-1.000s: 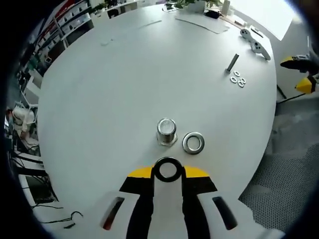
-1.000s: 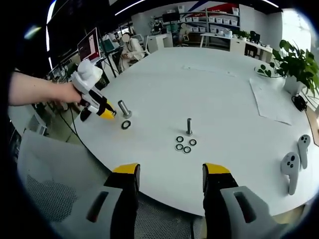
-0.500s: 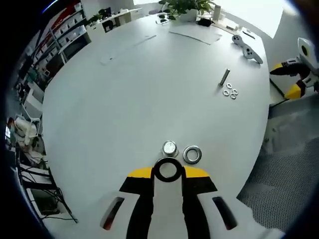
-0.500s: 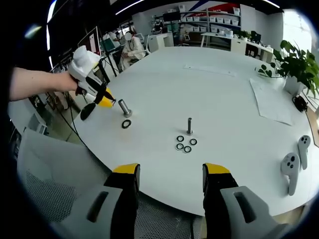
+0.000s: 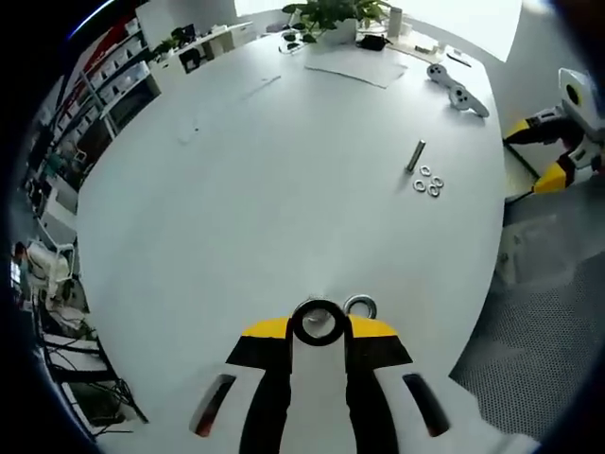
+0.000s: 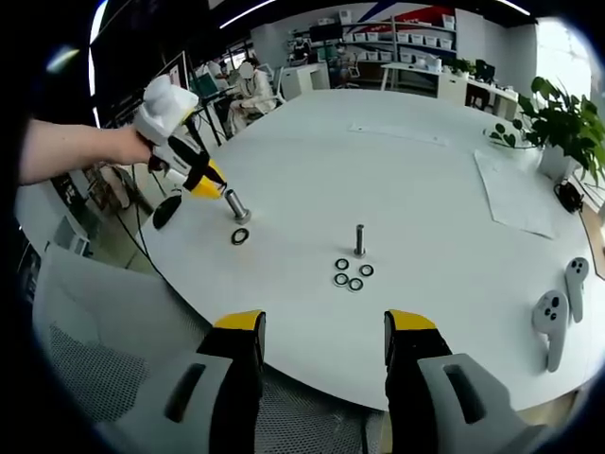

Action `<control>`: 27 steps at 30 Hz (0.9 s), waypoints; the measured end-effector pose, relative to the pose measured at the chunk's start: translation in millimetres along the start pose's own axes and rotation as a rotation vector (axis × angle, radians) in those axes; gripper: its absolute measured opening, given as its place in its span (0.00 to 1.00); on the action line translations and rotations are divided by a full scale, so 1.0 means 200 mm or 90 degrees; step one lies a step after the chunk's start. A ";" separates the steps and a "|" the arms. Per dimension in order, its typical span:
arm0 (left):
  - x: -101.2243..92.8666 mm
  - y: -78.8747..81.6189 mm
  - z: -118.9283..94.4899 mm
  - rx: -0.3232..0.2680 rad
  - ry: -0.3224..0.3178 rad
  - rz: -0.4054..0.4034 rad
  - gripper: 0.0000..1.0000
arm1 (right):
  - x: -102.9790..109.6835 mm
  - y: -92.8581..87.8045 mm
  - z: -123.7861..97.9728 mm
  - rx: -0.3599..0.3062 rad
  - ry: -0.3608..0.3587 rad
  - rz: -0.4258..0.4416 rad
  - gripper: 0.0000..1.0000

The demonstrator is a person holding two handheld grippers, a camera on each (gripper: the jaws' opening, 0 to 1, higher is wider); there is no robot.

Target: Place the washer onto the threaded stud by aligning its center hole with the stud, sliding it down to the base, and recovering from edge contact or off-axis alignment until the washer reaches the visible bottom stop.

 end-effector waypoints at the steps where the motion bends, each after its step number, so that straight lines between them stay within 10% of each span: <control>1: 0.00 0.01 0.00 0.000 0.000 -0.001 0.18 | 0.00 0.00 0.00 0.000 0.000 0.000 0.53; 27: 0.01 0.03 0.15 0.071 0.007 0.035 0.19 | 0.01 0.00 0.00 0.001 0.007 -0.005 0.53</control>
Point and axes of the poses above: the point that each gripper's makers call its tool centre point, and the gripper's own axes: z roughly forward along the fingers, x roughly to its left, y roughly out of its top, the point moved 8 cm from there along -z, roughly backward along the fingers, and after that the axes turned 3 degrees about x, right-handed, at the moved point
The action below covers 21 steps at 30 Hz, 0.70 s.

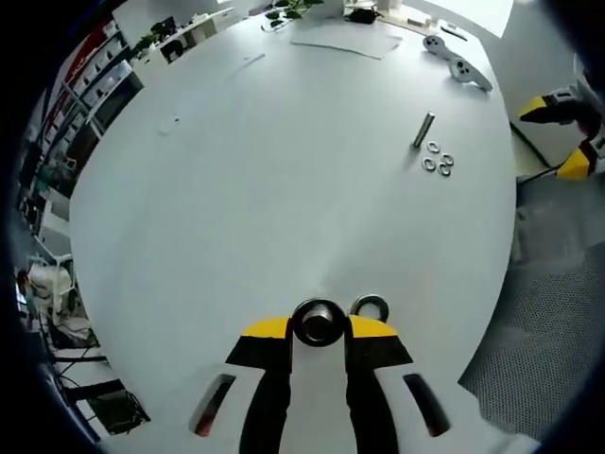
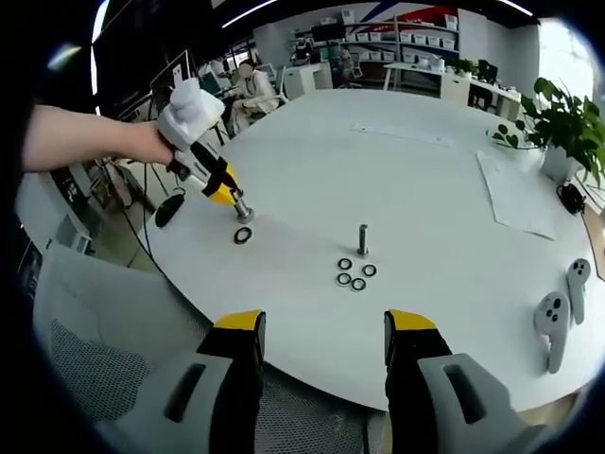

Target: Place the washer onto the threaded stud by aligning its center hole with the stud, sliding it down to the base, and recovering from edge contact or off-axis alignment until the washer reaches the visible bottom stop.

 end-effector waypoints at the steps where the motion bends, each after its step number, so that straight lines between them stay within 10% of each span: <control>1: 0.00 0.00 0.02 0.002 0.000 -0.001 0.19 | 0.00 0.00 0.00 0.000 0.001 -0.002 0.53; 21: -0.01 -0.03 0.16 0.025 0.010 -0.016 0.19 | 0.01 0.00 0.00 0.002 0.007 -0.007 0.53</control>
Point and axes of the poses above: the point that each gripper's makers call its tool centre point, and the gripper's own axes: z roughly forward along the fingers, x roughly to its left, y roughly out of its top, the point moved 8 cm from there along -z, roughly backward along the fingers, and after that the axes turned 3 degrees about x, right-handed, at the moved point
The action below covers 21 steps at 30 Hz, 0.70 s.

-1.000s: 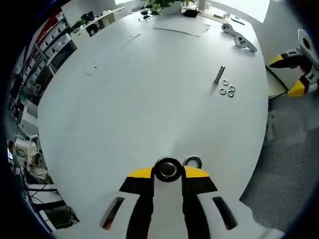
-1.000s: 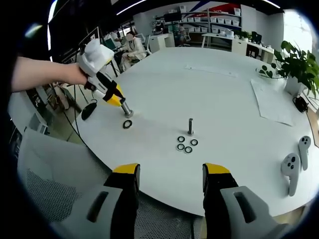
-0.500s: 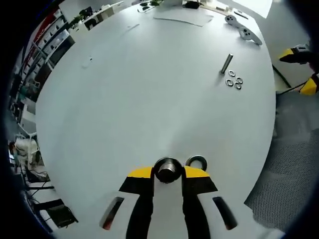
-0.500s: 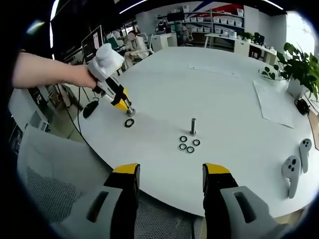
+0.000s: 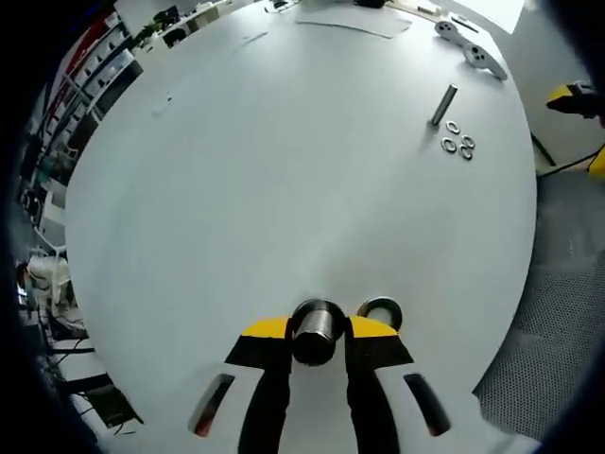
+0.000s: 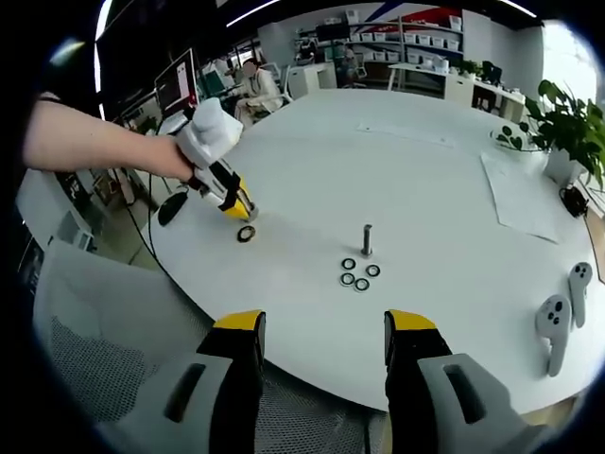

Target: Place the washer onto the threaded stud by aligning its center hole with the stud, sliding it down to the base, and recovering from edge contact or off-axis alignment until the washer reaches the visible bottom stop.

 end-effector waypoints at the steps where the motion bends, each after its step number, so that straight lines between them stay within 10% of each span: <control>1: 0.00 0.00 0.00 -0.002 0.000 -0.003 0.19 | 0.00 0.00 0.00 0.001 0.000 -0.001 0.53; 21: 0.00 -0.07 -0.03 -0.067 0.006 -0.093 0.32 | 0.00 0.00 0.00 0.004 0.000 -0.006 0.53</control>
Point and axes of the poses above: the point that each gripper's makers call its tool centre point, and the gripper's own axes: z roughly forward along the fingers, x roughly to its left, y roughly out of its top, the point moved 8 cm from there along -z, roughly backward along the fingers, and after that the axes turned 3 degrees about x, right-handed, at the moved point
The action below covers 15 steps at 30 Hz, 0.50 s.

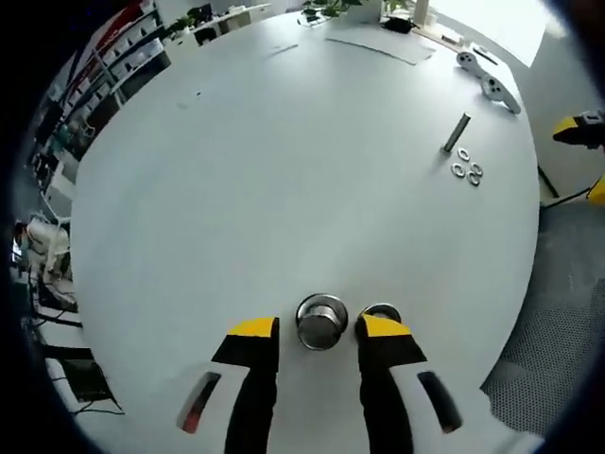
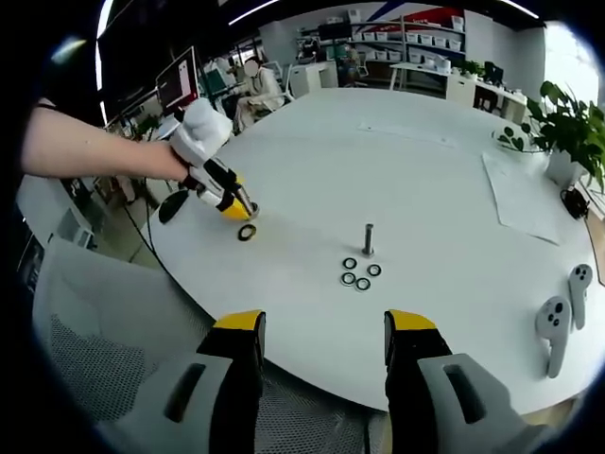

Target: Place the washer onto the threaded stud by aligning its center hole with the stud, sliding it down to the base, and recovering from edge contact or off-axis alignment until the washer reaches the visible bottom stop.

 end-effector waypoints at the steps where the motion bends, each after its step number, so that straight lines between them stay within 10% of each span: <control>1: 0.00 -0.01 0.00 0.000 0.001 -0.004 0.33 | 0.00 0.00 0.00 0.000 0.000 0.001 0.53; 15: -0.13 -0.15 -0.02 0.000 -0.007 -0.024 0.33 | 0.00 0.00 0.00 -0.002 -0.004 -0.001 0.53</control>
Point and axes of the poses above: the point that each gripper's makers call its tool centre point, and the gripper's own axes: z roughly forward along the fingers, x roughly to its left, y roughly out of its top, the point moved 8 cm from there along -z, roughly backward along the fingers, and after that the axes turned 3 degrees about x, right-handed, at the moved point
